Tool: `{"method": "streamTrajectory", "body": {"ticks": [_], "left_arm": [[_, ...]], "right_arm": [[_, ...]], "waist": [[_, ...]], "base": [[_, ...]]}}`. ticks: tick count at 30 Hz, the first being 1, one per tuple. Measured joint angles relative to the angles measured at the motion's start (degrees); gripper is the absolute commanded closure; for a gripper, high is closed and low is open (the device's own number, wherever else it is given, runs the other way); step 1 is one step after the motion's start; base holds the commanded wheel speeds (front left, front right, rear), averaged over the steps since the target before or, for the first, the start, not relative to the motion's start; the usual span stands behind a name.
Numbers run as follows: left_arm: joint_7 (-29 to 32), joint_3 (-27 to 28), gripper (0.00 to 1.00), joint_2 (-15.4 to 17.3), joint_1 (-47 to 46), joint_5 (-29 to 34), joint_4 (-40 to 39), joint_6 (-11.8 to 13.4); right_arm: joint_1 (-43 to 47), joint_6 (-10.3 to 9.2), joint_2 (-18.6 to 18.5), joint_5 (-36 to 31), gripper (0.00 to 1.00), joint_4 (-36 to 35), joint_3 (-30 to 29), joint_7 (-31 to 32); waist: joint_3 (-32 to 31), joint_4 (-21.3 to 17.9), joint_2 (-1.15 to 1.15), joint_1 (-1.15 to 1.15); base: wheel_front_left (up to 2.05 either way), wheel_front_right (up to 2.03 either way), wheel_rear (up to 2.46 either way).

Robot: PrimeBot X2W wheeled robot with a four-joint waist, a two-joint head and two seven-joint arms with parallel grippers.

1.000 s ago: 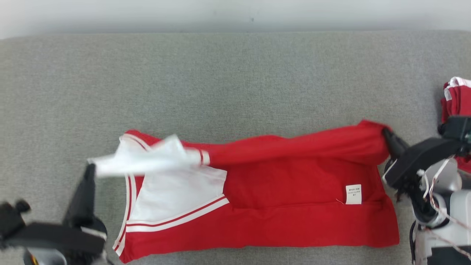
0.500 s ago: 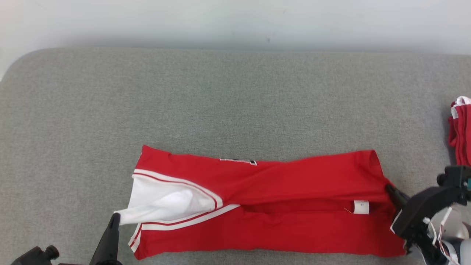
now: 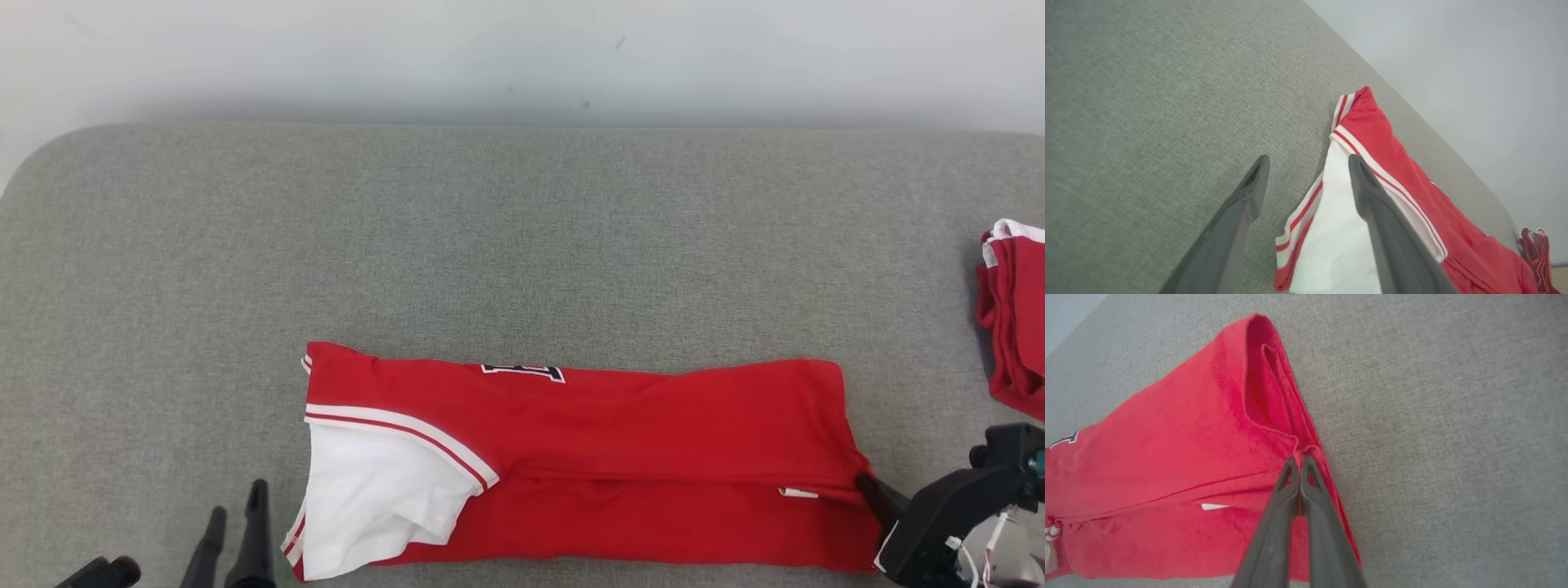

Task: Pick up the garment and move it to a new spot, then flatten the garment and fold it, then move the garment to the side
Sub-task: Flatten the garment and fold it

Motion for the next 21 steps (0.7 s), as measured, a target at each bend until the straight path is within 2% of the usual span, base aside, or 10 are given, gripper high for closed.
{"method": "streamTrajectory", "body": {"ticks": [1, 6, 11, 14, 16, 21], "left_arm": [[-0.5, 0.2, 0.00, -0.1, 0.0, 0.0, 0.2, 0.3], [-3.2, 1.0, 0.00, 0.6, 0.3, 2.5, 0.7, 1.9], [-6.0, 1.4, 0.00, 0.7, -0.1, 7.7, -0.2, 1.9], [-6.8, 2.0, 0.00, 0.0, -0.9, 11.9, -1.1, 0.7], [-7.0, 4.2, 0.00, -1.2, -1.0, 18.3, -3.3, -0.7], [-7.1, 8.8, 0.00, -6.3, 0.3, 28.4, -6.5, -4.4]], "right_arm": [[0.4, 0.00, 0.0, 0.0, 0.00, 0.0, 0.0, 0.1], [0.7, 0.00, 0.0, 0.6, 0.00, -0.6, -1.5, -1.6], [1.7, 0.00, 0.0, 1.5, 0.00, -2.2, -2.5, -5.8], [2.0, 0.00, 0.0, 2.4, 0.00, -2.8, -3.1, -10.2], [3.2, 0.00, 0.0, 3.0, 0.00, -4.2, -1.0, -16.3], [5.4, 0.00, 0.1, 3.1, 0.00, -3.4, 4.4, -27.2]], "waist": [[-0.1, -0.1, 0.00, 0.00], [-0.5, -0.2, 0.00, 0.00], [-0.8, 0.3, 0.01, 0.00], [-1.2, 0.5, 0.00, 0.00], [-1.9, 0.5, 0.00, 0.00], [-3.2, 0.1, 0.00, 0.00]], "base": [[0.00, 0.00, 0.00], [0.00, 0.00, 0.00], [0.00, 0.00, 0.00], [0.00, 0.00, 0.00], [0.00, 0.00, 0.00], [0.00, 0.00, 0.00]]}}
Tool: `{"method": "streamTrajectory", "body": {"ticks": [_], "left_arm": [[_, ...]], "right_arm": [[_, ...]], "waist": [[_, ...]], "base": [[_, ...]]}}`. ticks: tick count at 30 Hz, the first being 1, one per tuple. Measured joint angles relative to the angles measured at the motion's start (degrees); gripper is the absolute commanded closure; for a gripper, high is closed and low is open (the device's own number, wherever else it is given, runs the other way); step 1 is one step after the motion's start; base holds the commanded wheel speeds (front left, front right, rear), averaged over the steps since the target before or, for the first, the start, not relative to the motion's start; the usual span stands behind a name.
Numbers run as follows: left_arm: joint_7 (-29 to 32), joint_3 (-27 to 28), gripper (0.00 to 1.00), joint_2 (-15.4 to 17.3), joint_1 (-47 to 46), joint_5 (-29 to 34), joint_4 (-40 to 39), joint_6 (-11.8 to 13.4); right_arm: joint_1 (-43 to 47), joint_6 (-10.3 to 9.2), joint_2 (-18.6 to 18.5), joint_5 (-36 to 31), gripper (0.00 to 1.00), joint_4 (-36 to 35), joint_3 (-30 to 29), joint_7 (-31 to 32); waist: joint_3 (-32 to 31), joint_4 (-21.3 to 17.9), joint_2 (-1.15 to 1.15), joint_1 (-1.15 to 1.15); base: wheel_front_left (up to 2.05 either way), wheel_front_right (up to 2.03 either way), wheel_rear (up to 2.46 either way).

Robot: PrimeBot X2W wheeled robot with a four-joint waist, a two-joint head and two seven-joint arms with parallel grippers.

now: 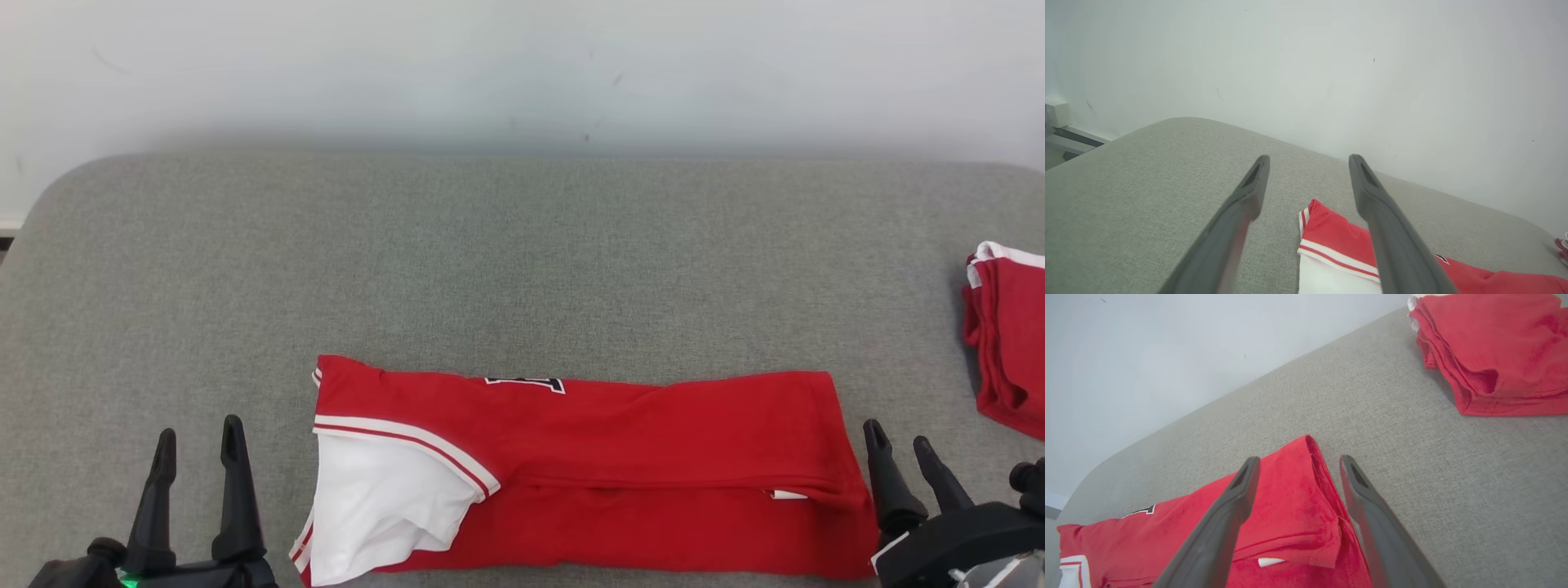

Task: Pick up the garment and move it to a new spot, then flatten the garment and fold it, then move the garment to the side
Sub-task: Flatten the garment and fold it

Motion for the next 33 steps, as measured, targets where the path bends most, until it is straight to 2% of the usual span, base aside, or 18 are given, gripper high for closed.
{"method": "streamTrajectory", "body": {"ticks": [4, 9, 15, 23, 33], "left_arm": [[0.0, 3.1, 0.00, -2.9, 1.4, 7.7, -2.0, -2.4], [0.0, 4.1, 0.00, -5.0, 3.0, 15.3, -3.3, -5.4], [0.0, 4.4, 0.00, -6.5, 3.5, 17.0, -1.9, -7.3], [0.0, 5.4, 0.00, -7.7, 3.5, 17.5, -0.8, -8.3], [0.0, 5.6, 0.00, -8.5, 3.1, 18.0, 0.4, -8.8]], "right_arm": [[0.7, -0.01, -0.1, -1.4, 0.00, 3.9, 2.0, -4.5], [-0.3, -0.01, 0.0, -4.6, 0.00, 7.6, 4.1, -2.9], [-4.1, -0.01, -0.1, -9.2, 0.00, 12.3, 1.2, 3.1], [-7.8, -0.01, -0.1, -14.5, 0.00, 17.1, -2.1, 11.6], [-11.4, -0.01, -0.1, -17.8, 0.00, 20.2, -4.8, 18.1]], "waist": [[-1.1, -0.6, 0.00, 0.00], [-2.2, -1.1, 0.00, -0.01], [-2.8, -0.5, 0.00, 0.00], [-2.4, 1.7, 0.00, 0.00], [-0.9, 3.7, 0.00, 0.00]], "base": [[0.00, 0.00, 0.00], [0.00, 0.00, 0.00], [0.00, 0.00, 0.00], [0.00, 0.00, 0.00], [0.00, 0.00, 0.00]]}}
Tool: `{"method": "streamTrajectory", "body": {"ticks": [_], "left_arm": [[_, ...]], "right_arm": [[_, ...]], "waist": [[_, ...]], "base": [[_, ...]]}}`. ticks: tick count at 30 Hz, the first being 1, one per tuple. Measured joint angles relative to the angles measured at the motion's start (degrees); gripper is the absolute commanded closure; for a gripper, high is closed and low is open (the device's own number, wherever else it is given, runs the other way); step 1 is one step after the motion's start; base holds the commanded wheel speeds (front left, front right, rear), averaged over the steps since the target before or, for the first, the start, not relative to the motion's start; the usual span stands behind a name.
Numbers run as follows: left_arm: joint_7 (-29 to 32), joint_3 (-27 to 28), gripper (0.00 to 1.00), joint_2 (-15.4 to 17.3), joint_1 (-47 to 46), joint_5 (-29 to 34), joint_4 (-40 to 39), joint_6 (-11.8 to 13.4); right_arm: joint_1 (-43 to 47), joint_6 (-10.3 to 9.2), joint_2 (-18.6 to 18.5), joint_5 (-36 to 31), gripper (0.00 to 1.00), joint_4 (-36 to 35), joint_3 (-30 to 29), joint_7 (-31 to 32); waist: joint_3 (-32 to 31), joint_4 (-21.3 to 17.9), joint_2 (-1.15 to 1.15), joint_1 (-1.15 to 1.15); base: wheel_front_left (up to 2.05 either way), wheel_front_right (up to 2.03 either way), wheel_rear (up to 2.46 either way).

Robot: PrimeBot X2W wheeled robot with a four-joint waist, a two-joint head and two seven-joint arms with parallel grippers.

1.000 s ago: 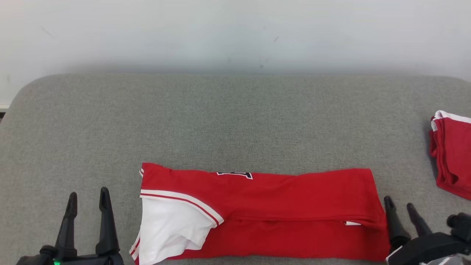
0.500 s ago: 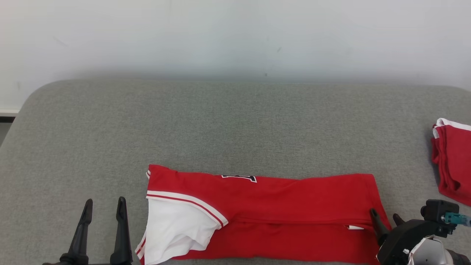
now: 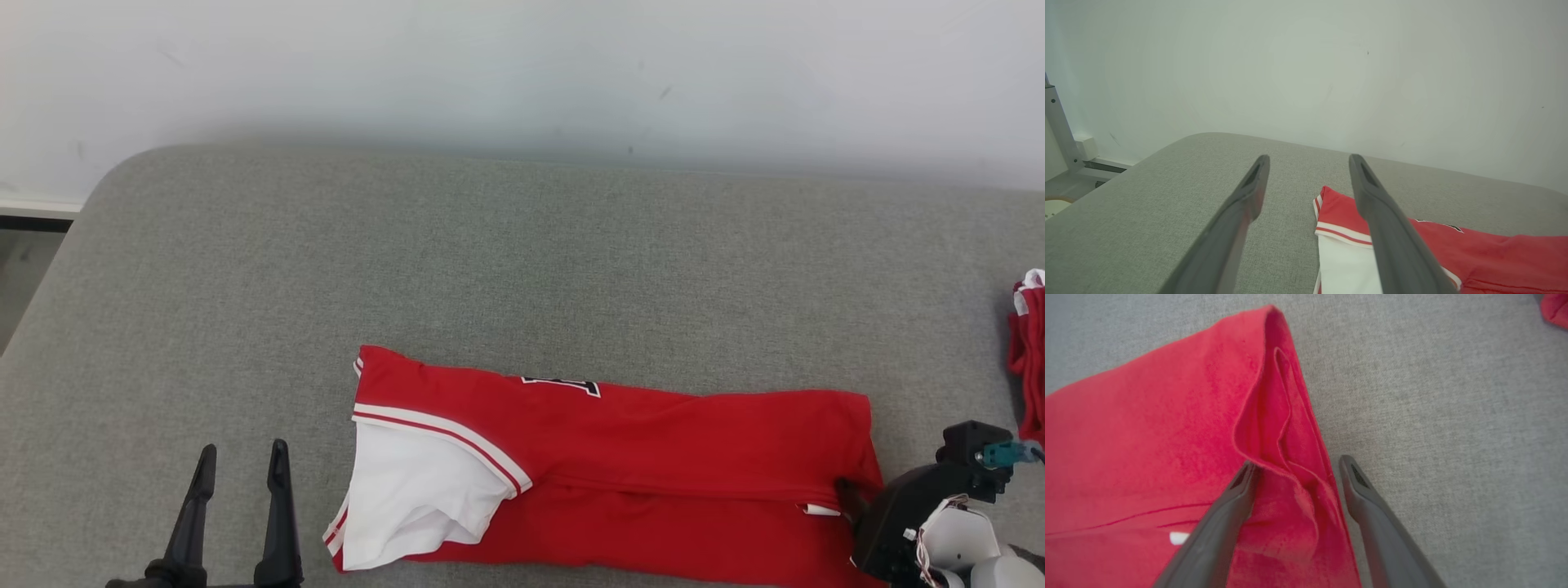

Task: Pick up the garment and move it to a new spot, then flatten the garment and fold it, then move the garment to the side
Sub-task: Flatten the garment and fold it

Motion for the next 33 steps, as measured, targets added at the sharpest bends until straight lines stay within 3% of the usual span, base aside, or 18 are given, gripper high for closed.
{"method": "streamTrajectory", "body": {"ticks": [8, 9, 10, 11, 12, 19, 33], "left_arm": [[0.0, -0.3, 0.00, -0.3, -0.8, 0.0, 1.0, -0.5], [0.0, -0.4, 0.00, -0.3, -0.8, 0.0, 1.2, -0.5], [0.0, -0.4, 0.00, -0.3, -0.8, 0.0, 1.4, -0.5], [0.0, -0.4, 0.00, -0.3, -0.8, 0.0, 1.5, -0.5], [0.0, -0.4, 0.00, -0.3, -0.8, 0.0, 1.5, -0.5], [0.0, -0.3, 0.00, -0.3, -0.7, 0.0, 1.8, -0.6], [0.0, -0.2, 0.00, -0.3, 0.1, 0.0, 1.8, -0.6]], "right_arm": [[-2.0, 0.00, -0.3, -0.5, 0.00, 1.9, 0.4, 2.8], [-2.1, -0.01, -0.5, -0.1, 0.10, 2.2, 0.5, 3.1], [-2.3, -0.01, -0.5, 0.1, 0.53, 2.5, 0.6, 3.3], [-2.3, -0.08, -0.6, 0.2, 0.84, 2.6, 0.8, 3.5], [-2.4, -0.08, -0.6, 0.2, 1.00, 2.7, 1.0, 3.5], [-2.5, 0.13, 0.1, -0.9, 1.00, 2.3, -1.2, 2.6], [-1.7, 0.11, 0.1, -7.0, 1.00, -5.8, -12.1, 0.2]], "waist": [[0.8, 0.8, 0.00, 0.00], [0.8, 0.9, 0.00, 0.00], [0.8, 0.9, 0.00, 0.00], [0.7, 0.9, -0.01, 0.00], [0.7, 0.9, 0.00, 0.00], [0.3, 0.4, 0.00, 0.00], [-0.2, -1.6, 0.01, 0.00]], "base": [[0.00, 0.00, 0.00], [0.00, 0.00, 0.00], [0.00, 0.00, 0.00], [0.00, 0.00, 0.00], [0.00, 0.00, 0.00], [0.00, 0.00, 0.00], [0.00, 0.00, 0.00]]}}
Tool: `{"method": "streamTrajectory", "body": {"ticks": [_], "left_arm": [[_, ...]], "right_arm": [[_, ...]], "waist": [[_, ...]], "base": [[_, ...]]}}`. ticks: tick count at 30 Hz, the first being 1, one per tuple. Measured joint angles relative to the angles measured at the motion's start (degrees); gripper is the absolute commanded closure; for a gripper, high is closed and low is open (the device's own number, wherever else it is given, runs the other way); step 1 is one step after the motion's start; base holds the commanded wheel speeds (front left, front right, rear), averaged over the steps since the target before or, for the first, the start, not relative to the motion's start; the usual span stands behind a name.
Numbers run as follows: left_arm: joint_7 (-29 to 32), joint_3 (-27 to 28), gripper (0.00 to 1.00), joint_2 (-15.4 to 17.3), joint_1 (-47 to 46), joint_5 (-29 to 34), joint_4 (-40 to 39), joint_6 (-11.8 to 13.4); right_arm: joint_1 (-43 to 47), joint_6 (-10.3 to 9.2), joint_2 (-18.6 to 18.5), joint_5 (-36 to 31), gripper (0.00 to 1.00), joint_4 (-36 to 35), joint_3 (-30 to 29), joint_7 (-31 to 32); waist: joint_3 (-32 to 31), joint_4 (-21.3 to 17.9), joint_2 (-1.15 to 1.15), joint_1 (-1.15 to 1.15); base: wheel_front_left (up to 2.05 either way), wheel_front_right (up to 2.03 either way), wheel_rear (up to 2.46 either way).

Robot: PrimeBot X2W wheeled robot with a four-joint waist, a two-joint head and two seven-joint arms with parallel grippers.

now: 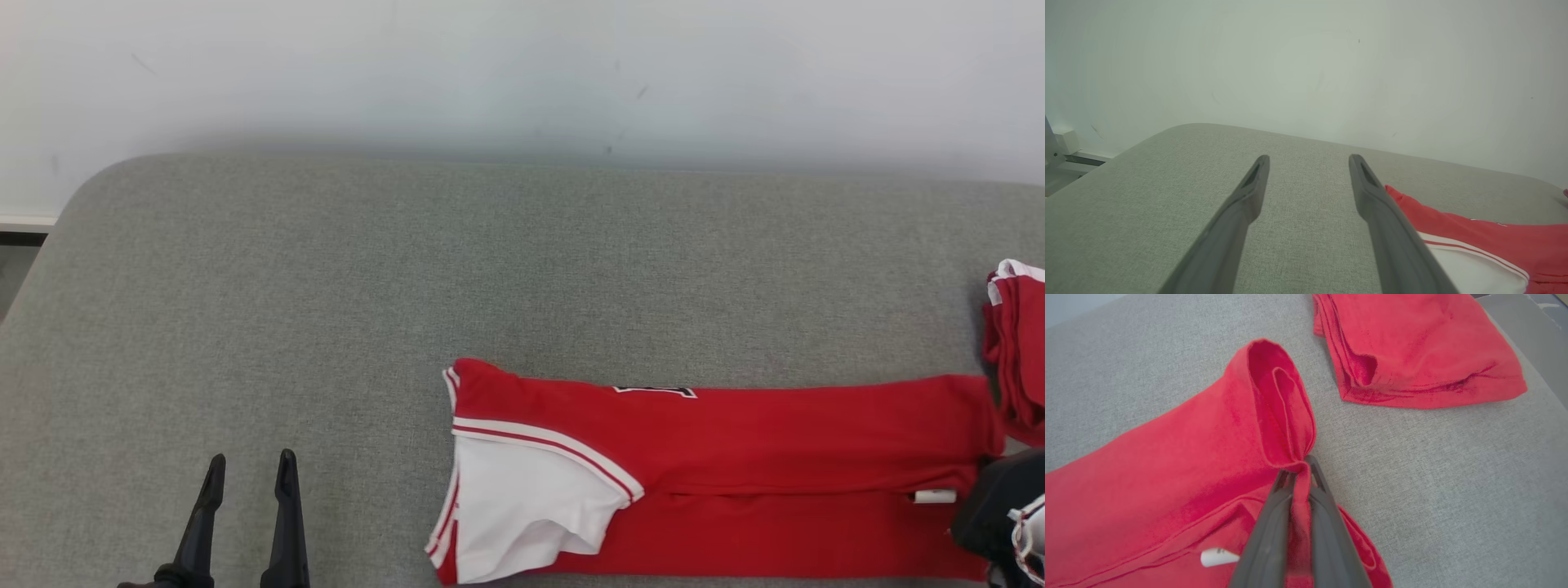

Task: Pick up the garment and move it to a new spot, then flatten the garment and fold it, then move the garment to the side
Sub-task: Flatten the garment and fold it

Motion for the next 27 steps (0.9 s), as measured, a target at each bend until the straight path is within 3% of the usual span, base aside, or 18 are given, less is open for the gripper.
{"method": "streamTrajectory", "body": {"ticks": [6, 10, 13, 20, 27], "left_arm": [[0.0, 0.0, 0.00, 0.0, 0.0, 0.0, 0.0, -0.2], [0.0, -0.1, 0.00, 0.0, 0.0, 0.0, 0.0, -0.2], [0.0, -0.2, 0.00, 0.0, 0.0, 0.0, 0.1, -0.2], [0.0, -0.2, 0.00, 0.0, -0.1, -0.1, 0.4, -0.3], [0.0, -0.3, 0.00, 0.0, -0.4, -0.5, 0.6, -0.3]], "right_arm": [[0.7, 0.00, 0.0, -2.7, 1.00, -5.1, -1.6, 1.6], [1.7, -0.01, -0.1, -1.9, 1.00, -8.8, 0.8, 3.5], [2.8, -0.01, -0.2, 3.7, 1.00, -11.1, 6.0, 5.5], [6.9, -0.01, -0.1, 19.8, 1.00, -15.3, 24.8, 8.3], [6.0, -0.01, -0.1, 25.3, 1.00, -11.8, 34.4, 4.6]], "waist": [[-0.2, -0.6, 0.00, 0.00], [-0.1, -0.6, 0.00, 0.00], [-0.1, -0.5, 0.00, 0.00], [0.0, 0.0, 0.00, 0.00], [0.4, 0.8, 0.00, 0.00]], "base": [[0.00, 0.00, 0.00], [0.00, 0.00, 0.00], [0.00, 0.00, 0.00], [0.00, 0.00, 0.00], [0.00, 0.00, 0.00]]}}
